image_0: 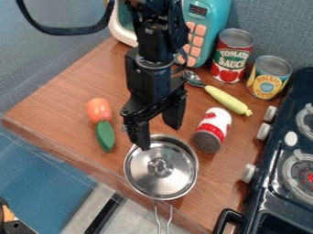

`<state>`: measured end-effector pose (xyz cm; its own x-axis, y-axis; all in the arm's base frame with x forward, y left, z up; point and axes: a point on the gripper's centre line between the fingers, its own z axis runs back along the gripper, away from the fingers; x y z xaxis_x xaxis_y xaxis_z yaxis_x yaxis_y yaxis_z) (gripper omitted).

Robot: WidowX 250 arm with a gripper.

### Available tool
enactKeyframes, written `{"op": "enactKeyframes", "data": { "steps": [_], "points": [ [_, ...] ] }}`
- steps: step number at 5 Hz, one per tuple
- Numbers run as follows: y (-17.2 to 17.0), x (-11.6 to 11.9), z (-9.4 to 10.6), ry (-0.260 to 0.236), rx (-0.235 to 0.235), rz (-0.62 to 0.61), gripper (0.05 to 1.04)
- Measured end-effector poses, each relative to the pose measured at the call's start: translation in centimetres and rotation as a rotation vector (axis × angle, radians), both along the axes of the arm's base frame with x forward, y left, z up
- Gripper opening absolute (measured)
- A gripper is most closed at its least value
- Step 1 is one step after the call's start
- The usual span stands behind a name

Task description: Remove the lid and put it below the microwave

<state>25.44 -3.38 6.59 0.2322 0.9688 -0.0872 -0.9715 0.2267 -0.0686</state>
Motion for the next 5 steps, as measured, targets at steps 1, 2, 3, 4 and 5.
{"op": "enactKeyframes", "data": {
  "steps": [1, 2, 3, 4, 5],
  "points": [
    [0.0, -0.3, -0.8, 0.029, 0.002, 0.013, 1.001],
    [-1.2, -0.7, -2.7, 0.052, 0.031, 0.028, 1.000],
    [-1.6, -1.3, -4.3, 0.083, 0.067, 0.010, 1.001],
    [-2.3, -1.3, -5.1, 0.090, 0.079, -0.008, 0.948],
    [-2.1, -1.0, -5.0, 0.074, 0.092, 0.001, 0.699]
  ]
}}
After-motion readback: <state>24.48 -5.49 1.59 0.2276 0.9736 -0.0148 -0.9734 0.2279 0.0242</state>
